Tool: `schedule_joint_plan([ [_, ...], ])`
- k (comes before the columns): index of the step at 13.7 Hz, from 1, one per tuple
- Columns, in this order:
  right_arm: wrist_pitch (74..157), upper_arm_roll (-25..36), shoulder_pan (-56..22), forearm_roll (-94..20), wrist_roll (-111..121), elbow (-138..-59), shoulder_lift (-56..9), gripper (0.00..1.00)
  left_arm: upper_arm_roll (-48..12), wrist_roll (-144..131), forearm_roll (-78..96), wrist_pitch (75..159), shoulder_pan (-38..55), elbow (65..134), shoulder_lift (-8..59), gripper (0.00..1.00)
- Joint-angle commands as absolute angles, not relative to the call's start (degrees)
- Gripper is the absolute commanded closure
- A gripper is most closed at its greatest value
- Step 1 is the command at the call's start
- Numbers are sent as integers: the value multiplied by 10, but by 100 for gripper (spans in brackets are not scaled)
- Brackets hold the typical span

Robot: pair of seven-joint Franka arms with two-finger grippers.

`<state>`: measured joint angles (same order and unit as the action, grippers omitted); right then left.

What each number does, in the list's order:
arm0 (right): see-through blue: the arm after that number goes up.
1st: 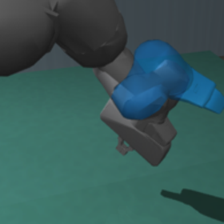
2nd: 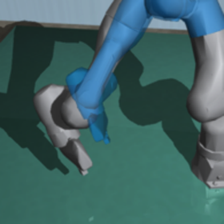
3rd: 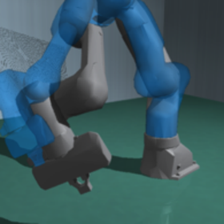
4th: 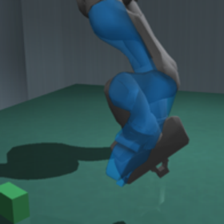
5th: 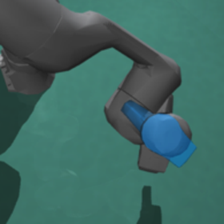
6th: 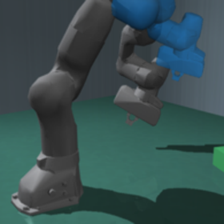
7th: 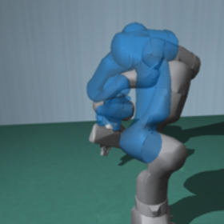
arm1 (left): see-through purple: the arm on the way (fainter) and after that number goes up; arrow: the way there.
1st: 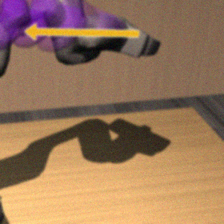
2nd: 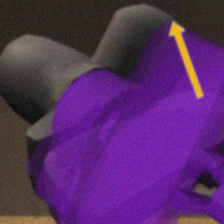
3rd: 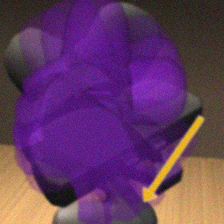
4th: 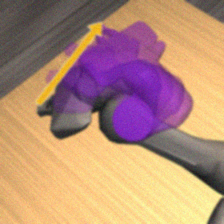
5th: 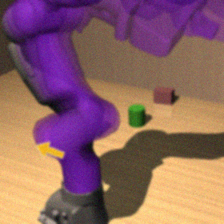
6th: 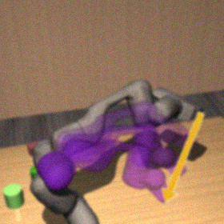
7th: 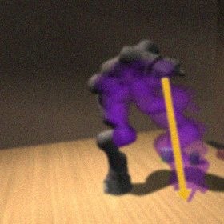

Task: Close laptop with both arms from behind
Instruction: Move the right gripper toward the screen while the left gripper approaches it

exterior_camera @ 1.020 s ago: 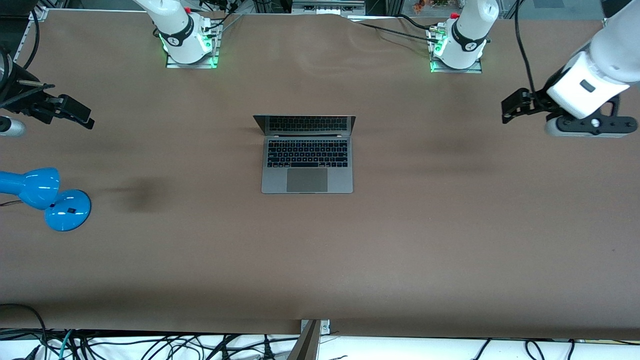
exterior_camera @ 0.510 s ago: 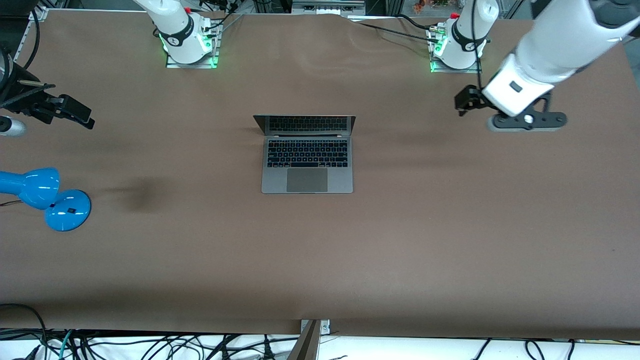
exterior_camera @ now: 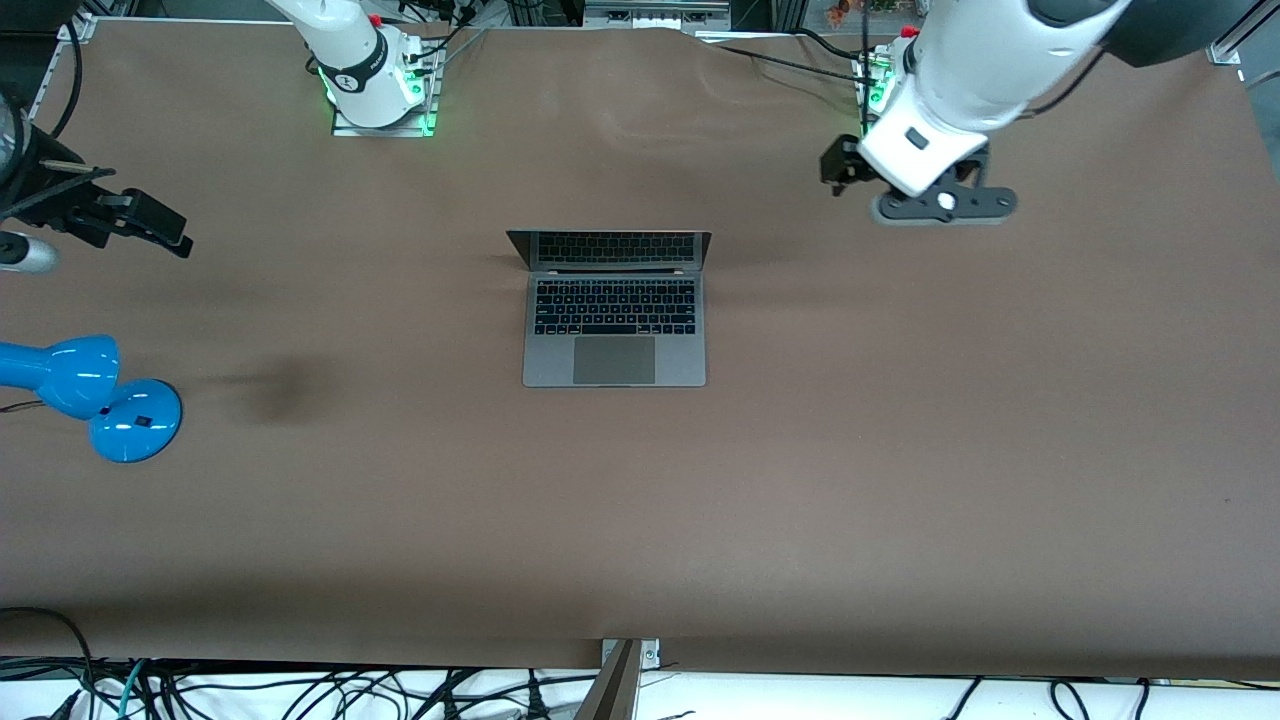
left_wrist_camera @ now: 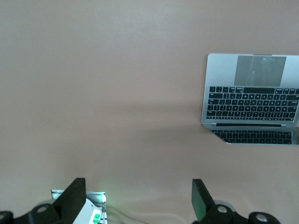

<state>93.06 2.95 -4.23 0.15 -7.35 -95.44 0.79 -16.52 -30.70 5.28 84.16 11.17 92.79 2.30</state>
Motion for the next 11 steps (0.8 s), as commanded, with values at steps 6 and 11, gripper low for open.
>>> schedule_joint_plan([
  [6,807,26,-177,2,-89,-966,-45,0,-234,-362,72,846,110,968,11,16],
  [11,802,-2,-229,-72,-176,-1010,-44,100,-237,-392,156,845,110,971,54,94],
])
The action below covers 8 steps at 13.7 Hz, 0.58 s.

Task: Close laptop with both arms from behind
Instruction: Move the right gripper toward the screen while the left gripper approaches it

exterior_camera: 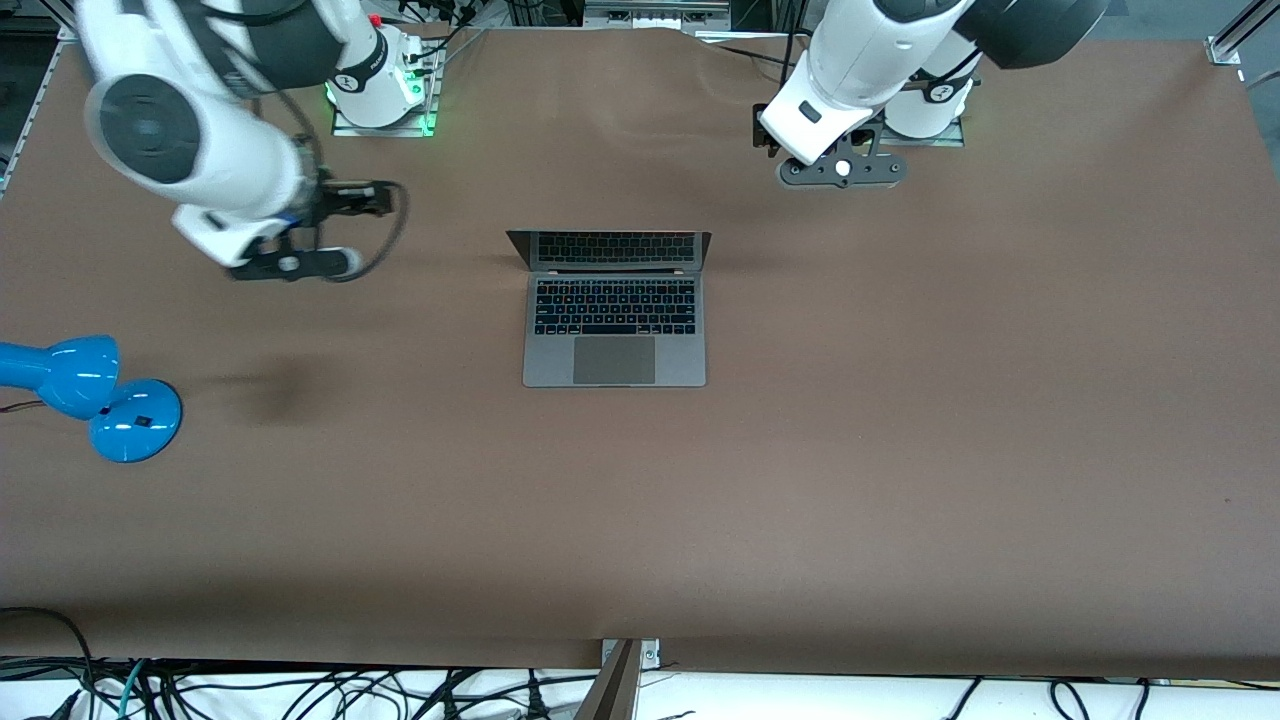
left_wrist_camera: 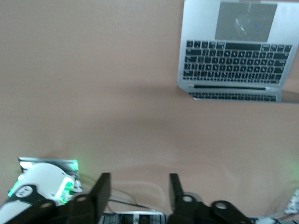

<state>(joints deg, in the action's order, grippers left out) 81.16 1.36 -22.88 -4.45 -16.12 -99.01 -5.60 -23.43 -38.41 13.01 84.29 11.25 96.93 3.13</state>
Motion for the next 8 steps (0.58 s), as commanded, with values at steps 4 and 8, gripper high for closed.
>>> schedule_joint_plan([
  [4,811,-55,-230,-107,-251,-1025,-50,100,-240,-385,179,837,112,962,104,100],
  [8,852,-111,-232,-121,-328,-1032,-80,100,-259,-390,185,829,120,962,148,100],
])
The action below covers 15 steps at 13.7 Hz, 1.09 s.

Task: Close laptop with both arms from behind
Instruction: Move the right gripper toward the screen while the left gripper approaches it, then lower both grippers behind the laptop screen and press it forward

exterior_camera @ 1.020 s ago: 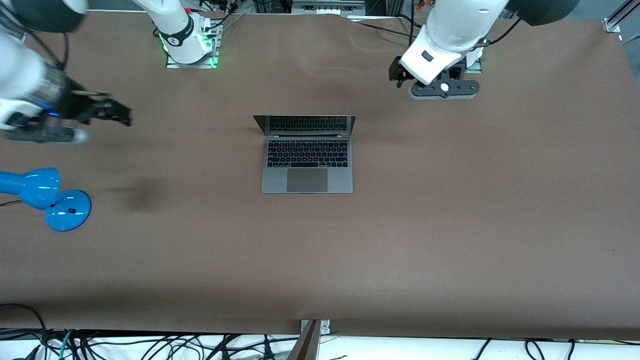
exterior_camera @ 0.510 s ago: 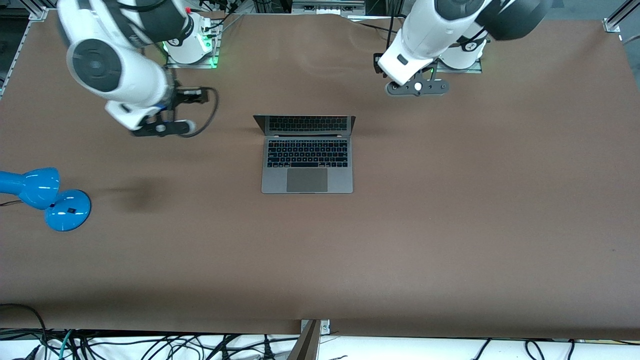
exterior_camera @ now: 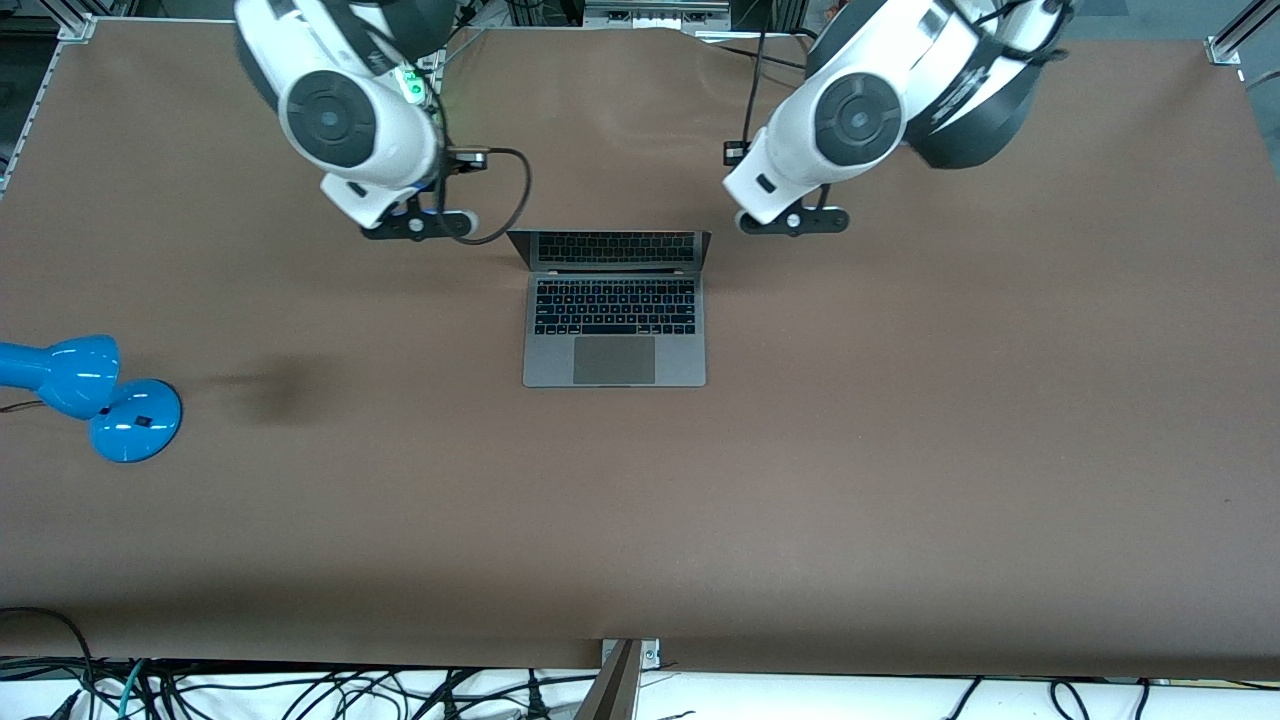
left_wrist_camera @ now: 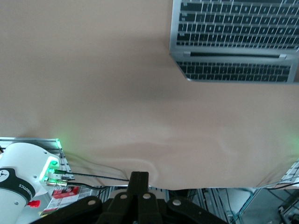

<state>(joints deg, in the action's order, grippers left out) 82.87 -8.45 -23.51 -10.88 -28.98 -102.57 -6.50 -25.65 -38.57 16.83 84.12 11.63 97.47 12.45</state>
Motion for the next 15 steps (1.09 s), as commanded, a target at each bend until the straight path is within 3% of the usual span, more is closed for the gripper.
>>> schedule_joint_plan([
  [1,874,-126,-232,-126,-350,-1035,-90,100,-261,-383,185,830,120,963,157,100],
  [7,961,-174,-232,-132,-374,-1073,-115,100,-272,-394,184,878,124,961,197,100],
  [15,1013,-173,-234,-122,-339,-1066,-158,100,-272,-421,178,990,126,959,259,100],
])
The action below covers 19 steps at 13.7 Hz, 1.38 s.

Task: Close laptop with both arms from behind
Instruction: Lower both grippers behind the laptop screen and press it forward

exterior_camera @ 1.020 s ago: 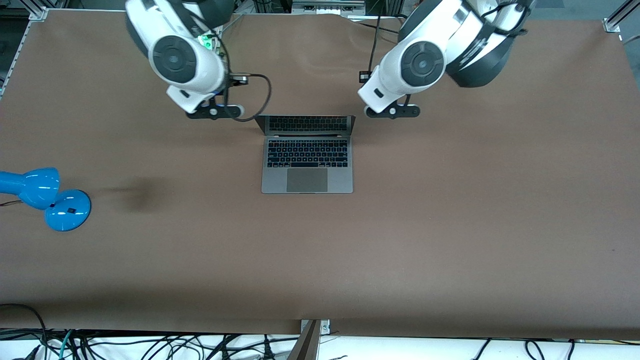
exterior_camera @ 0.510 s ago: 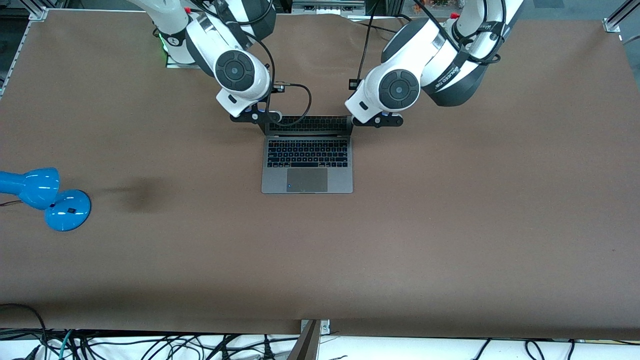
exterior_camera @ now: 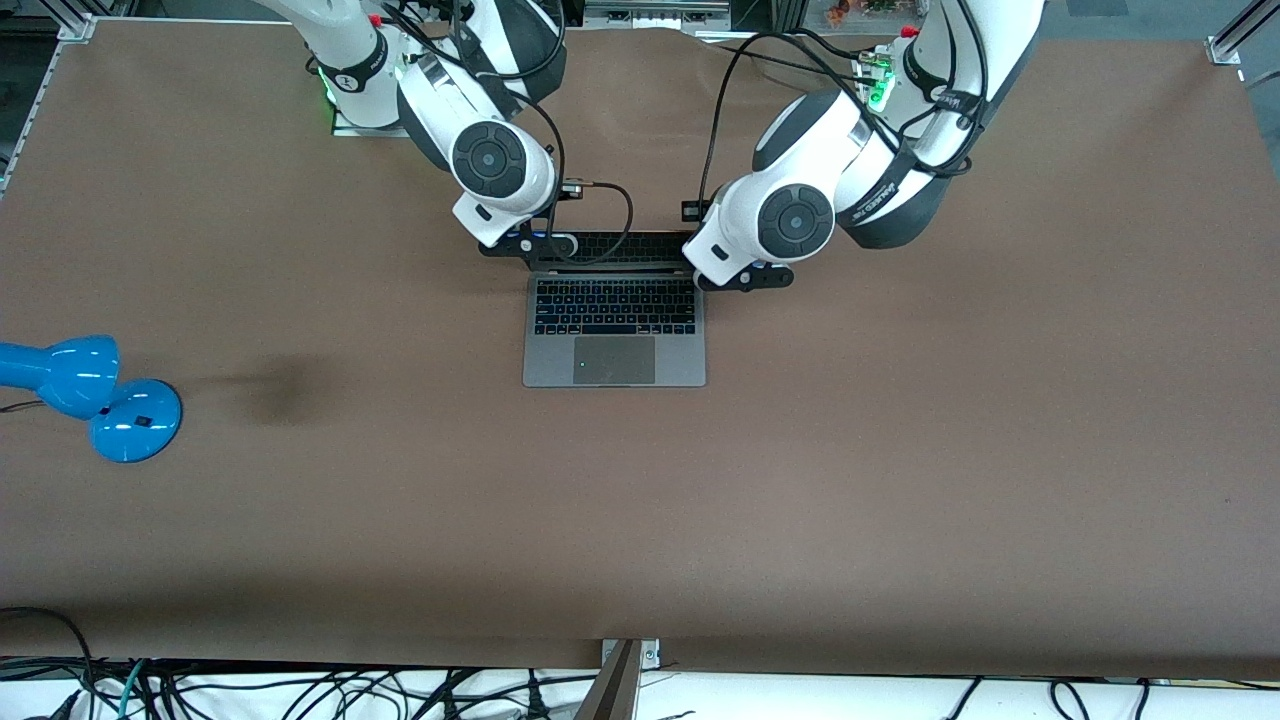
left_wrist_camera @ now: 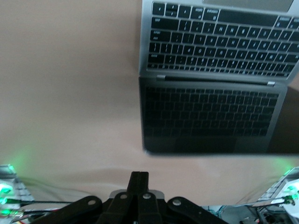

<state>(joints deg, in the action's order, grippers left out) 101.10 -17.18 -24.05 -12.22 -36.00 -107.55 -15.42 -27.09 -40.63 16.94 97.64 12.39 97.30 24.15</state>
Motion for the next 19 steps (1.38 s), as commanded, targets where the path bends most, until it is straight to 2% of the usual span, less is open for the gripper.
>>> schedule_joint_plan([
  [1,1013,-171,-231,-121,-327,-1063,-161,100,-272,-421,178,1002,126,958,266,100],
  [5,1015,-171,-204,-119,-290,-1033,-184,100,-272,-430,178,1007,127,911,305,100],
  [13,1041,-171,-199,-69,-278,-958,-270,100,-267,-429,167,1007,128,844,359,100],
  [19,1041,-142,-197,-55,-244,-896,-330,100,-260,-429,154,1009,127,807,396,100],
])
